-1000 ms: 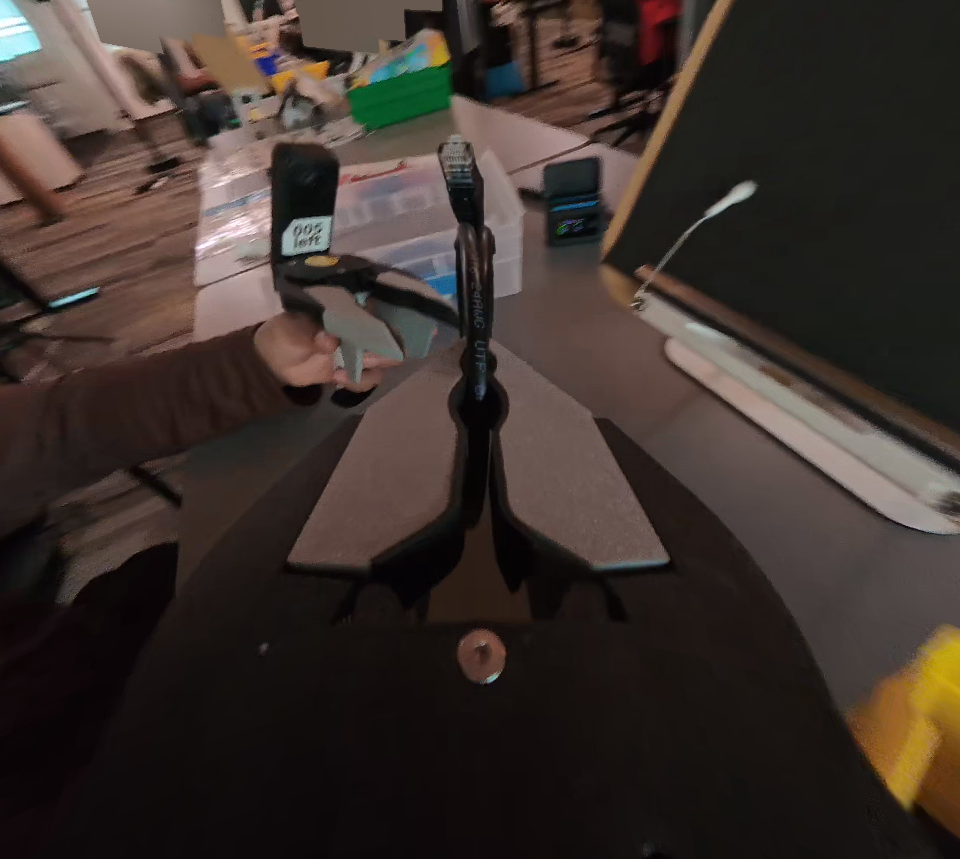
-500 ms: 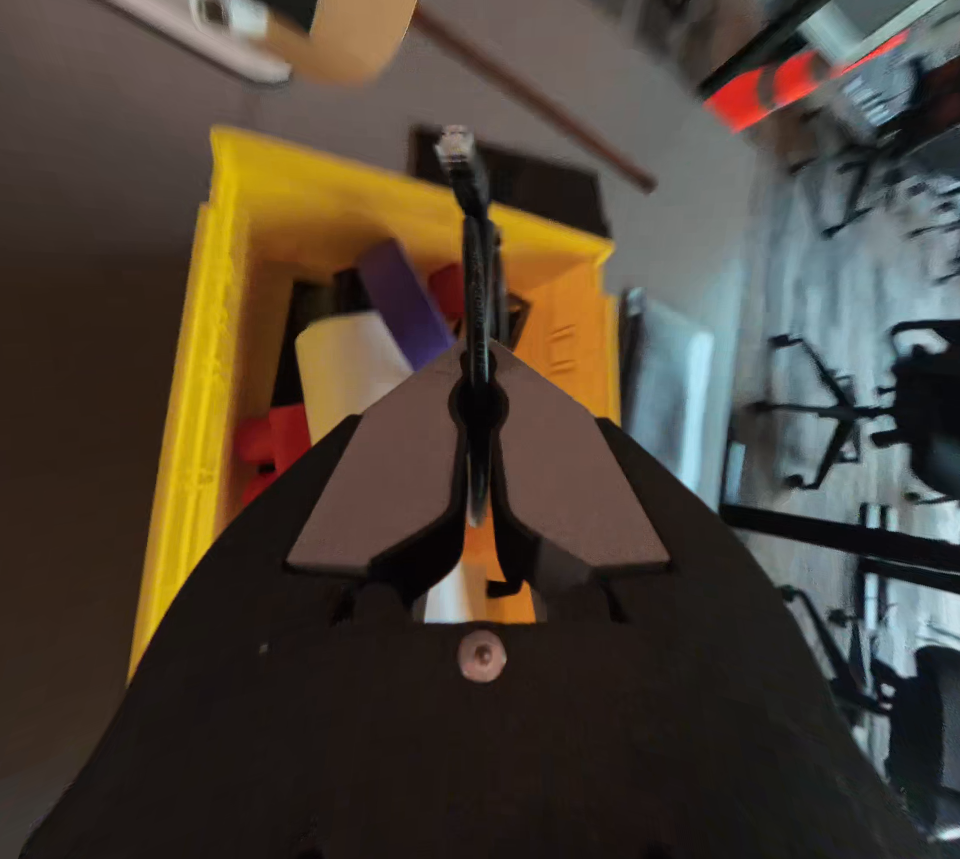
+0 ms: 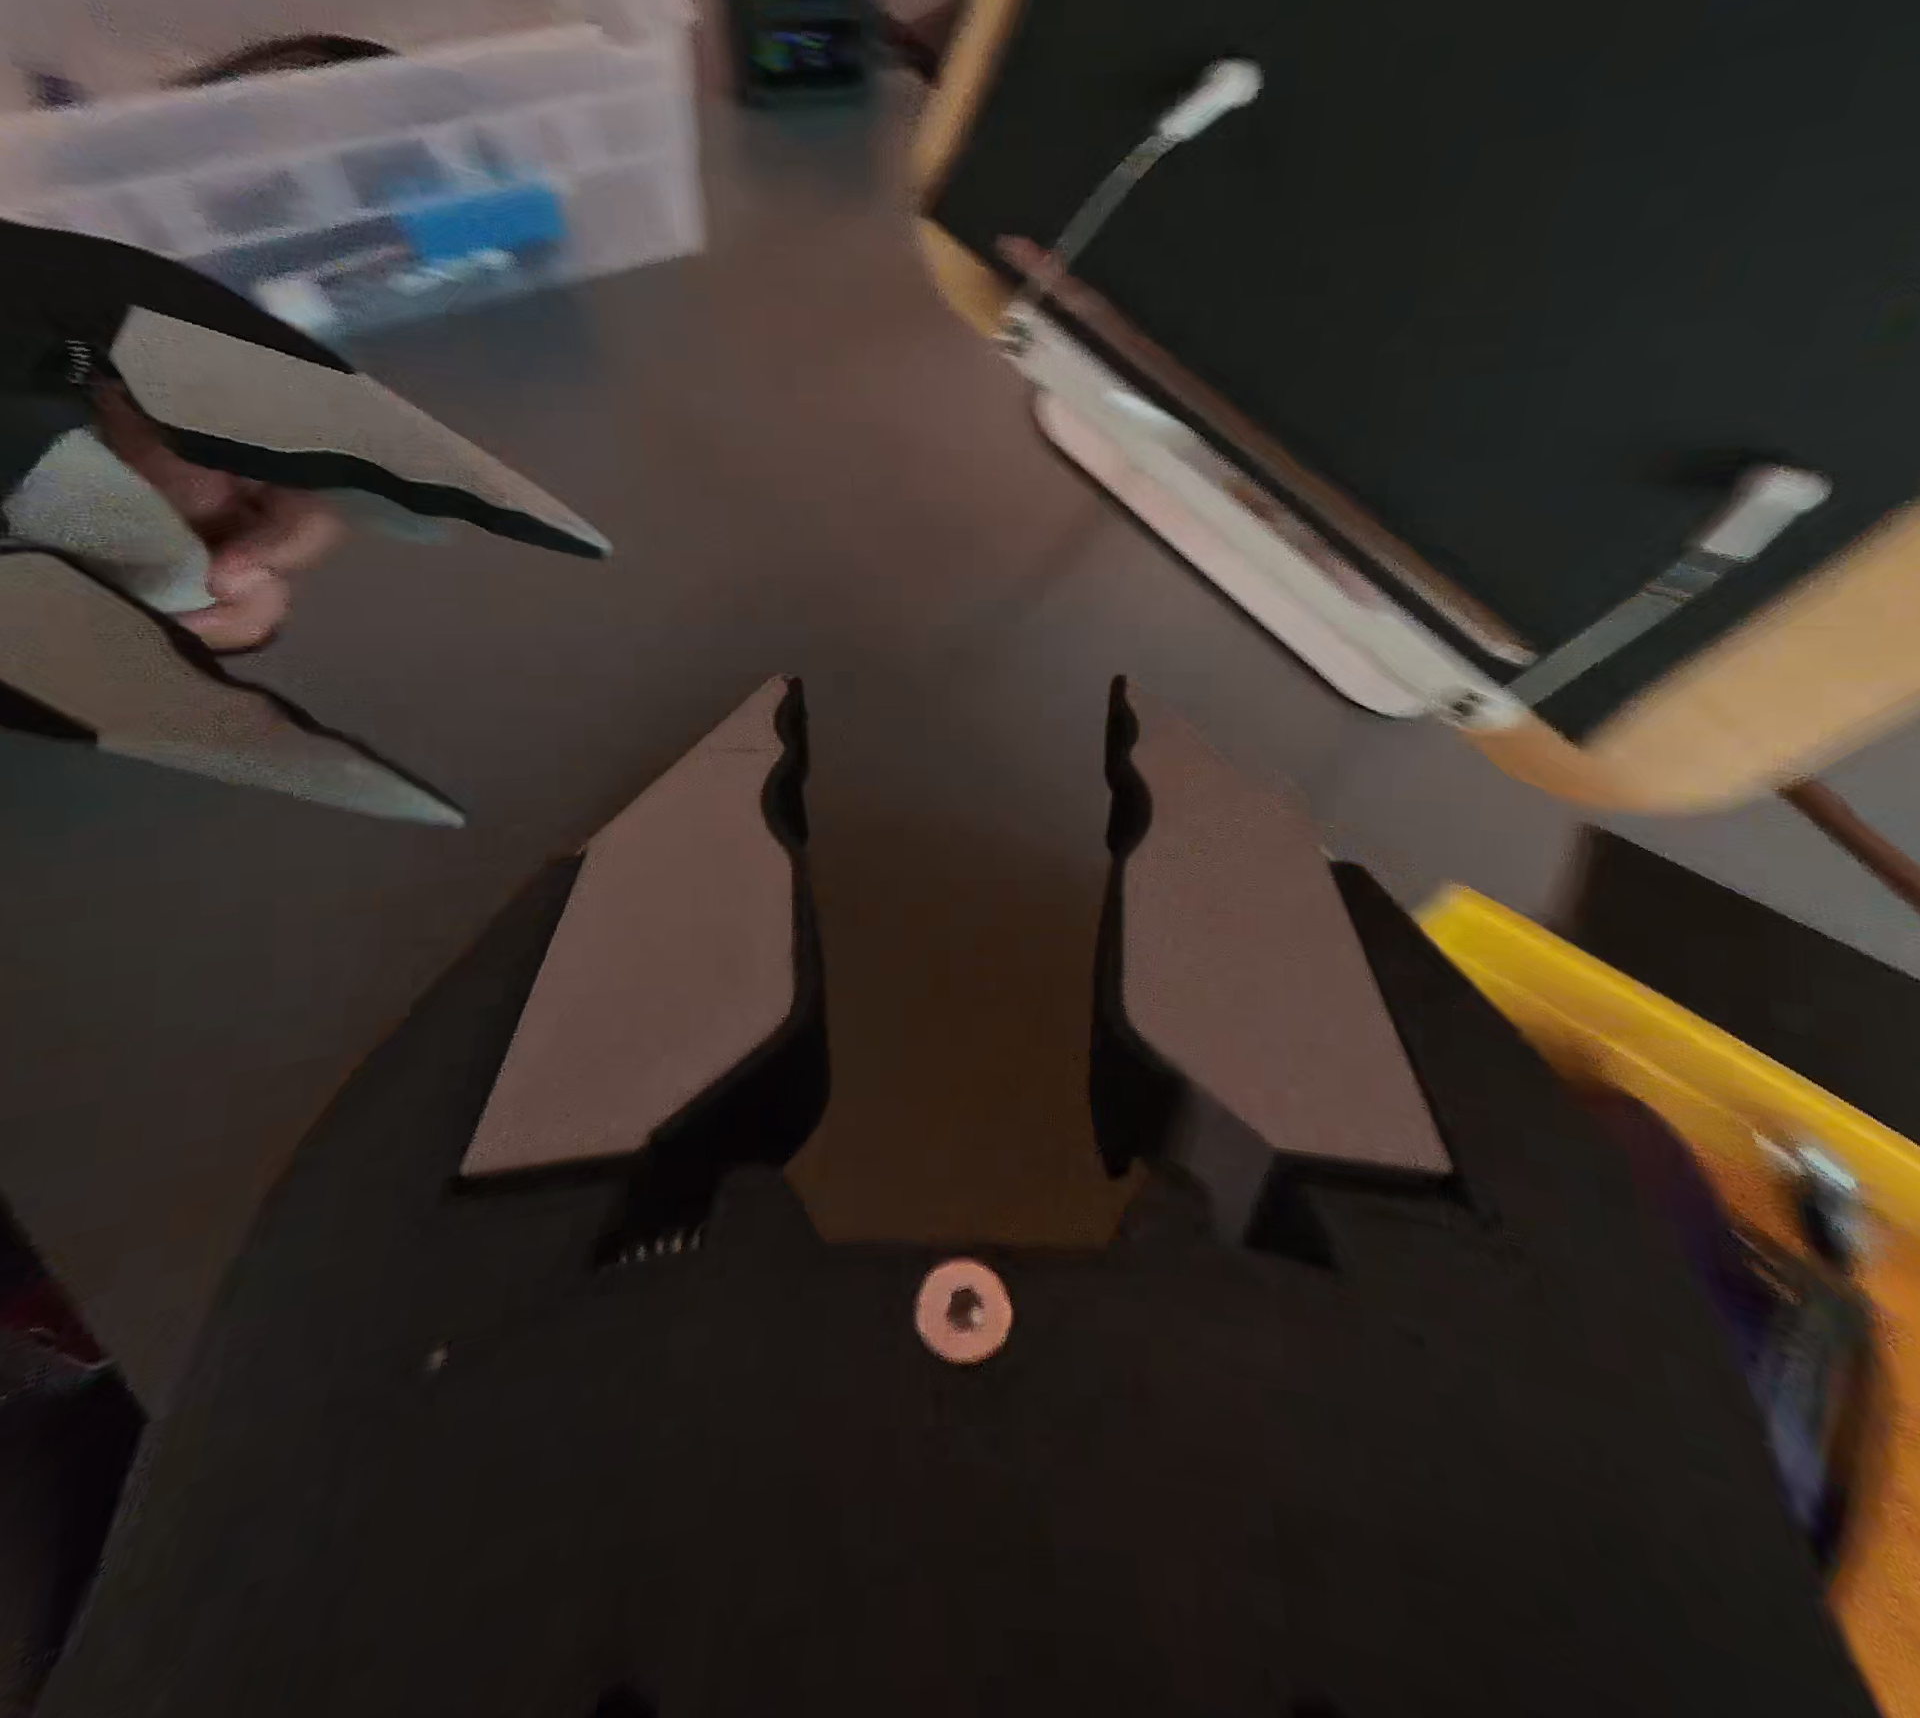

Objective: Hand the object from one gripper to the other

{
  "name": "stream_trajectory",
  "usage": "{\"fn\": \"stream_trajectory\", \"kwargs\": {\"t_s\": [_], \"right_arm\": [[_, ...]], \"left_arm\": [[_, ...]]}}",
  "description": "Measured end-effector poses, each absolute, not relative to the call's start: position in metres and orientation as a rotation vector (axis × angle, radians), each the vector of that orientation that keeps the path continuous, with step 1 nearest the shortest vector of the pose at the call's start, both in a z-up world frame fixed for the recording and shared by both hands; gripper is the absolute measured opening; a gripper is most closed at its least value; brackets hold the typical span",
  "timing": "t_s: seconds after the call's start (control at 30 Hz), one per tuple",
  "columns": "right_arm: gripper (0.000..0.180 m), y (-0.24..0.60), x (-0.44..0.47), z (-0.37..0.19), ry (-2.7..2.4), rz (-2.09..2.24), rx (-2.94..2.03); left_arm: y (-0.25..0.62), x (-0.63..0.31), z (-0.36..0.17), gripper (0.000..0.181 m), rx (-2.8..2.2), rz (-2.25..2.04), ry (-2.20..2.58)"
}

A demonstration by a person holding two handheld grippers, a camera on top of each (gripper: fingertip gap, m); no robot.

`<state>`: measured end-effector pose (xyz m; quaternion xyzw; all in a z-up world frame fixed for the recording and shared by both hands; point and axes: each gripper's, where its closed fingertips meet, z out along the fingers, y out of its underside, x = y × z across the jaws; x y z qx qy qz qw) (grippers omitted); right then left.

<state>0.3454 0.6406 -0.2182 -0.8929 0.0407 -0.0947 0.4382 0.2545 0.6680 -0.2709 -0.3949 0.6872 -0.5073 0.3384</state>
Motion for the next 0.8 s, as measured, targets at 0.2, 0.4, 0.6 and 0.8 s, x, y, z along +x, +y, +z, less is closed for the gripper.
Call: {"fn": "stream_trajectory", "kwargs": {"t_s": [0.2, 0.4, 0.6, 0.8], "right_arm": [[0.051, 0.695, 0.330, -0.317, 0.031, -0.161, -2.279], [0.053, 0.708, 0.337, -0.375, 0.098, -0.034, -2.341], [0.056, 0.706, 0.346, -0.377, 0.129, -0.059, -2.322], [0.055, 0.705, 0.346, -0.377, 0.126, -0.078, -2.325]], "left_arm": [[0.680, 0.175, -0.228, 0.062, -0.982, -1.384, 1.744], [0.808, 0.111, -0.196, 0.051, -1.124, -1.054, 1.626], [0.928, 0.114, -0.241, 0.062, -1.464, -0.857, 1.636], [0.935, 0.130, -0.316, 0.066, -1.691, -0.896, 1.905]]}}
